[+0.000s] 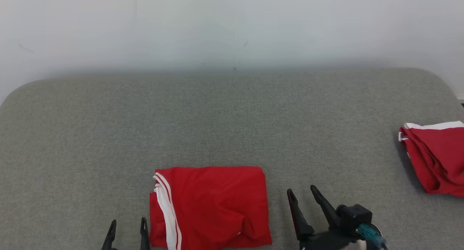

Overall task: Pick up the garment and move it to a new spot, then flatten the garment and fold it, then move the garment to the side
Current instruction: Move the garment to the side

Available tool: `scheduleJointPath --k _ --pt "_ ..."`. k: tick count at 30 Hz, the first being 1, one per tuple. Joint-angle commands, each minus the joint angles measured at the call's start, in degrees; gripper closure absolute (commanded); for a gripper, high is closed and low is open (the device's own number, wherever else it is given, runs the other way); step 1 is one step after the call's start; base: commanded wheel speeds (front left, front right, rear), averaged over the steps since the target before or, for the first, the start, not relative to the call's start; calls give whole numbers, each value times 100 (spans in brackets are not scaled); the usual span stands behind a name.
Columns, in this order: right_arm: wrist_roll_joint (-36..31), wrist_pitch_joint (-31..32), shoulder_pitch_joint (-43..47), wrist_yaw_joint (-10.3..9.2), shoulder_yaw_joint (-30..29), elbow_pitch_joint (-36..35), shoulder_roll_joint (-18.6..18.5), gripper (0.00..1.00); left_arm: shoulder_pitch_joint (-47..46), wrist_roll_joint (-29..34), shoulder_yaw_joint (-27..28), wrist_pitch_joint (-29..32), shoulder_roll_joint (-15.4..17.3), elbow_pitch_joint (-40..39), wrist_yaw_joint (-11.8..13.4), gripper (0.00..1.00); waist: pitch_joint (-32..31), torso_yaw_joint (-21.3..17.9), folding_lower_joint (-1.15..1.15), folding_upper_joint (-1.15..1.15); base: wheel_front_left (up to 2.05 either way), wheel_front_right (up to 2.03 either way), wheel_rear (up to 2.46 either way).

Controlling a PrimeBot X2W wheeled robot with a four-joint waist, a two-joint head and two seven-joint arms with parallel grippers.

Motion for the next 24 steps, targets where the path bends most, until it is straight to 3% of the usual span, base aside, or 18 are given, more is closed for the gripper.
scheduleJointPath --k 1,10,16,17,18,24 --pt "85 -23 -129 -16 113 77 9 0 -113 9 -16 -13 0 21 38 0 213 254 0 0 0 0 0" --pt "332 -23 -782 -16 645 1076 7 0 -253 37 -118 -13 -2 1 75 0 461 767 0 0 0 0 0" --pt "696 -2 -1059 -16 994 1886 9 0 -320 -9 -165 -13 -2 -26 92 0 565 900 0 0 0 0 0" --pt "770 -1 -1106 -16 1051 1958 10 21 -324 -14 -168 -13 -2 -36 100 0 581 899 0 0 0 0 0" --pt "794 2 -1136 -16 1101 2011 10 100 -333 -23 -178 -13 -3 -45 117 0 595 893 0 0 0 0 0" --pt "874 -3 -1251 -16 1026 1943 5 100 -374 -29 -202 -13 -3 -102 128 0 587 734 0 0 0 0 0"
